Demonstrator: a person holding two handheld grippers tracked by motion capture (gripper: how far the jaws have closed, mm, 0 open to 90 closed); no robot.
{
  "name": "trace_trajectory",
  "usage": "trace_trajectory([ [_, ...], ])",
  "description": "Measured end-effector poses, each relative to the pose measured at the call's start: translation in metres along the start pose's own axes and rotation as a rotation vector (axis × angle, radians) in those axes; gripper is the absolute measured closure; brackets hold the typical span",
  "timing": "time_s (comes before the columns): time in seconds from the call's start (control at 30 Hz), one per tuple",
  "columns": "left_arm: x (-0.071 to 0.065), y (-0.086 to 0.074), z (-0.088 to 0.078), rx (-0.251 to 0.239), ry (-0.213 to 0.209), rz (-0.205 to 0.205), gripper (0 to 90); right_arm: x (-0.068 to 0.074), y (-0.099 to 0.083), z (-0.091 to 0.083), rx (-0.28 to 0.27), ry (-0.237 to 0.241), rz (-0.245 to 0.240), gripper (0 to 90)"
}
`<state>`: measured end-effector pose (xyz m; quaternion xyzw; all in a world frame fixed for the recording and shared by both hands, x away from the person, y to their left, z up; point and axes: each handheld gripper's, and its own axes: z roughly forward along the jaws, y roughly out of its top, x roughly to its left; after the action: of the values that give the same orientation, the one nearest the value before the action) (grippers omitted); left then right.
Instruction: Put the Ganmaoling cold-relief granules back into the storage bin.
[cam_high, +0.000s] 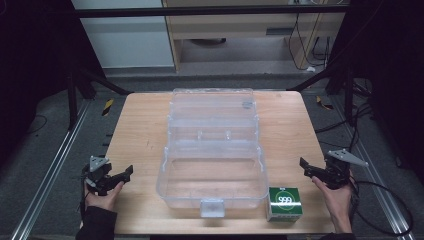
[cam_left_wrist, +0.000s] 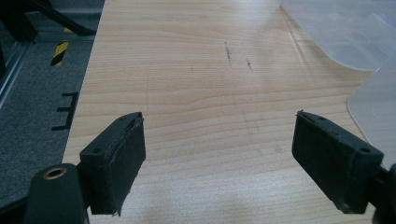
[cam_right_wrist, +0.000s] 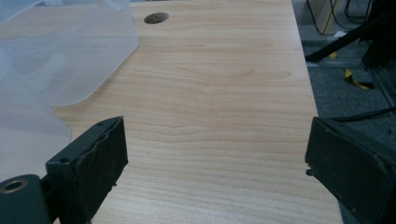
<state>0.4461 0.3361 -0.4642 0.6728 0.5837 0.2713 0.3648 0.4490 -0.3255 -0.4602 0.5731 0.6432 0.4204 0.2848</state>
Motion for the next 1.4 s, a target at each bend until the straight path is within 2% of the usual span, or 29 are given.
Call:
trace_trajectory([
  [0.1,0.0,0.0,0.0,-0.002,-0.001,0.001,17.1,0.001,0.002,-0.005,-0.007,0.01,-0.011,6.5],
  [0.3,-0.001,0.0,0.0,0.01,-0.001,0.01,17.1,0.013,0.011,-0.013,-0.025,0.049,-0.093,7.0],
  [0.33,-0.001,0.0,0.0,0.01,-0.001,0.01,17.1,0.013,0.011,-0.013,-0.025,0.049,-0.093,7.0],
  [0.4,-0.002,0.0,0.0,0.015,-0.003,0.012,17.1,0.024,0.016,-0.016,-0.023,0.072,-0.148,6.8],
  [0.47,-0.003,0.0,0.0,0.017,-0.004,0.013,17.3,0.027,0.018,-0.017,-0.019,0.08,-0.158,6.8],
  [0.5,-0.004,0.0,0.0,0.02,-0.006,0.019,17.4,0.033,0.022,-0.019,-0.012,0.095,-0.185,6.5],
  [0.53,-0.004,0.0,0.0,0.02,-0.006,0.019,17.6,0.033,0.022,-0.019,-0.012,0.095,-0.185,6.5],
  [0.57,-0.004,0.0,0.0,0.021,-0.004,0.023,17.7,0.039,0.027,-0.021,-0.007,0.102,-0.21,6.4],
  [0.7,-0.005,0.0,0.001,0.028,-0.006,0.027,18.2,0.046,0.038,-0.028,0.001,0.14,-0.243,5.7],
  [0.77,-0.006,0.0,0.001,0.029,-0.007,0.029,18.4,0.049,0.042,-0.03,0.012,0.152,-0.255,5.2],
  [0.8,-0.006,-0.001,0.001,0.033,-0.006,0.033,18.5,0.053,0.048,-0.033,0.026,0.159,-0.294,4.9],
  [0.9,-0.006,-0.001,0.002,0.034,-0.008,0.033,18.7,0.06,0.055,-0.038,0.037,0.18,-0.332,4.6],
  [1.1,-0.007,-0.002,0.004,0.046,-0.01,0.042,19.0,0.071,0.065,-0.045,0.075,0.226,-0.392,3.9],
  [1.13,-0.008,-0.002,0.004,0.052,-0.009,0.045,19.1,0.075,0.068,-0.048,0.09,0.245,-0.424,3.7],
  [1.3,-0.009,-0.003,0.005,0.057,-0.008,0.05,19.2,0.078,0.071,-0.053,0.112,0.28,-0.455,3.2],
  [1.4,-0.009,-0.003,0.006,0.062,-0.008,0.055,19.2,0.081,0.072,-0.055,0.155,0.302,-0.504,2.8],
])
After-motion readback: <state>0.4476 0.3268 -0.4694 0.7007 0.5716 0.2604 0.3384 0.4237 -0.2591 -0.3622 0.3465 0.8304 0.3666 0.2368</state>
